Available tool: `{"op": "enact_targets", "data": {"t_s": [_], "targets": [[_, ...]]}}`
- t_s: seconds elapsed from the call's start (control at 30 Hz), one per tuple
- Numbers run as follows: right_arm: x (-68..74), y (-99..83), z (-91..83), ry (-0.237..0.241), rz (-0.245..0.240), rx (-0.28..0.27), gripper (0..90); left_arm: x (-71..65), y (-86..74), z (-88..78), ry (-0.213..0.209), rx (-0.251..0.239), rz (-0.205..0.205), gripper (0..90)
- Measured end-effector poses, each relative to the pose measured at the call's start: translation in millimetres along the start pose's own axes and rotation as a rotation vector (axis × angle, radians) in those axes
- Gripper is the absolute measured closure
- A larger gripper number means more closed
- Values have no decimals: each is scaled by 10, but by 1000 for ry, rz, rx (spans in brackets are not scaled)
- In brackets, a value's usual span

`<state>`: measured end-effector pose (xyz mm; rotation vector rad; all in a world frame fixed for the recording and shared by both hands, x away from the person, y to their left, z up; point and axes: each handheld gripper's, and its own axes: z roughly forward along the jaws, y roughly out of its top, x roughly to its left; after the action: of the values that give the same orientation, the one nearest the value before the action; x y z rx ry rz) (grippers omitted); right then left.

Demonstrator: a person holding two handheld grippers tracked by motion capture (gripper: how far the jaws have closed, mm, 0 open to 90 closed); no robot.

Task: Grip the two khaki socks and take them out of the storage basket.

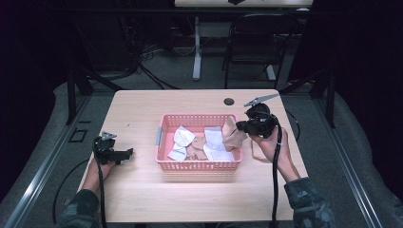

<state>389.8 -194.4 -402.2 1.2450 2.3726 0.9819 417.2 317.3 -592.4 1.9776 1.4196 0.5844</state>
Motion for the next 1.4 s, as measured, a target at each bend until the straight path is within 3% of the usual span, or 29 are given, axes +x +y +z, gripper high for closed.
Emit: {"op": "enact_targets", "data": {"t_s": [0.6,1.03,1.4], "targets": [[-81,48,-255,-40,4,-30,876,1,0,0,0,-1,1,0],[-331,-95,-531,-78,59,-80,876,0,2,1,-2,1,2,0],[-491,-223,-568,-100,94,-66,876,-2,1,-1,-2,1,2,0]]}}
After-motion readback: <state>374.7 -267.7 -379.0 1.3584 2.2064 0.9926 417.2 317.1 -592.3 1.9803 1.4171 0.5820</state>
